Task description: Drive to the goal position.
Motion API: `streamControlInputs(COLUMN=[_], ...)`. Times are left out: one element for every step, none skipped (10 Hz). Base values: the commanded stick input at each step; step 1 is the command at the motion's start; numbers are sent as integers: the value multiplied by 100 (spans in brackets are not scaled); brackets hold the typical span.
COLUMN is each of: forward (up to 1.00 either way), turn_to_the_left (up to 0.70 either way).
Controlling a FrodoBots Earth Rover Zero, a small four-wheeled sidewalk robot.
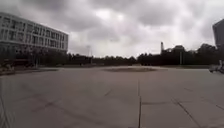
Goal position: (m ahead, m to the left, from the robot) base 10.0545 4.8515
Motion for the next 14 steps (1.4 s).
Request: streamControlInputs(forward=[70,70,70,70,70,70,70,70,70,70,70,70,70,70], turn_to_the_left=[0,0,0,0,0,0,0,0,0,0,0,0,0,0])
